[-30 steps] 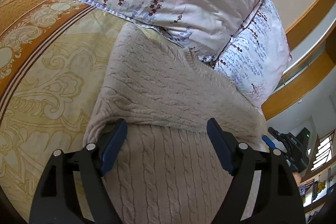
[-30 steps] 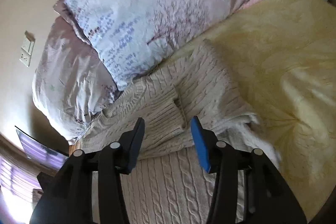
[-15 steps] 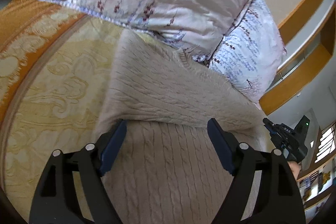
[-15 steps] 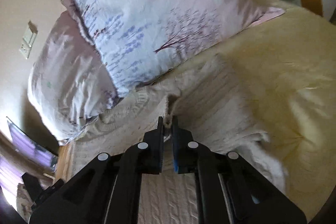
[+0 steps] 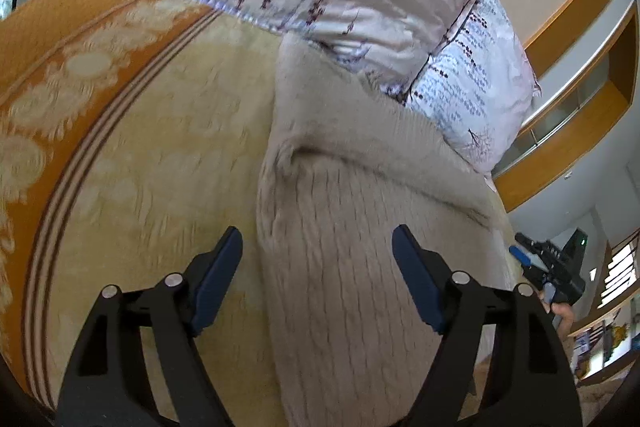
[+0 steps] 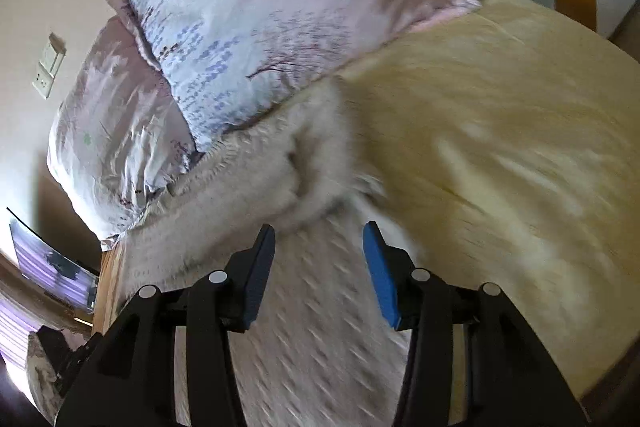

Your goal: Fold small clothes

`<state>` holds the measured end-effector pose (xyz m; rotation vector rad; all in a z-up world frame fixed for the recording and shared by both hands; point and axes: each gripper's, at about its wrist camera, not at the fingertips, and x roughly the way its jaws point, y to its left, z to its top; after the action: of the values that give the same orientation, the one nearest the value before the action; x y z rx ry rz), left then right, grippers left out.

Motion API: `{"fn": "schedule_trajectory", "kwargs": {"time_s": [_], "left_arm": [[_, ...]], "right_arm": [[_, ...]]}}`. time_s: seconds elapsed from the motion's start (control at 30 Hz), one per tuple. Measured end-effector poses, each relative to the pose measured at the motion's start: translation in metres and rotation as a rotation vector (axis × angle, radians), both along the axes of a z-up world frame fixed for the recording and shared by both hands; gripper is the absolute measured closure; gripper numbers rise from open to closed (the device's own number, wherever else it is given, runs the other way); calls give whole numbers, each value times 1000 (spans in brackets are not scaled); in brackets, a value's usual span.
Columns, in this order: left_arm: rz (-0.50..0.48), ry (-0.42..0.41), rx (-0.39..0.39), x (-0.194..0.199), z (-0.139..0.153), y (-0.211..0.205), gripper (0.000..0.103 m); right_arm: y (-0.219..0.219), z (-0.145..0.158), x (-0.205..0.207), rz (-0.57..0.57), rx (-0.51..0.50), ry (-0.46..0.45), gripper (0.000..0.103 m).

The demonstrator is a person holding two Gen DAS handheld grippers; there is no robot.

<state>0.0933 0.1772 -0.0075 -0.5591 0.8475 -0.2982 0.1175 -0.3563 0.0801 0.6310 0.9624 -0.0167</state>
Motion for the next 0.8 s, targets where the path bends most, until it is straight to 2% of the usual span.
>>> {"fn": "schedule_trajectory", "kwargs": {"time_s": [0.13, 0.23, 0.3, 0.37, 0.43, 0.53, 0.7, 0.8], "left_arm": [[-12, -2, -57, -17, -6, 1, 38], [-44, -7, -105, -30, -11, -3, 48], [-66, -16, -130, -38, -13, -6, 54], [-95, -30, -174, -50, -16, -9, 57], [-120, -48, -236, -64, -19, -10, 58], [-163, -70, -285, -85, -23, -12, 57], [-198, -85, -301, -112, -34, -16, 49], [-214, -64, -294, -121, -43, -21, 48]], "right_arm": [[-16, -10, -22, 11, 33, 49, 55], [-17, -20, -37, 85, 139, 66, 57], [-14, -24, -45, 127, 199, 71, 64], [-12, -27, -56, 158, 266, 54, 65], [-13, -28, -68, 185, 327, 34, 66], [-11, -28, -88, 249, 380, -3, 66], [-12, -33, -120, 327, 443, -39, 65], [-9, -46, -130, 353, 439, 1, 65]]}}
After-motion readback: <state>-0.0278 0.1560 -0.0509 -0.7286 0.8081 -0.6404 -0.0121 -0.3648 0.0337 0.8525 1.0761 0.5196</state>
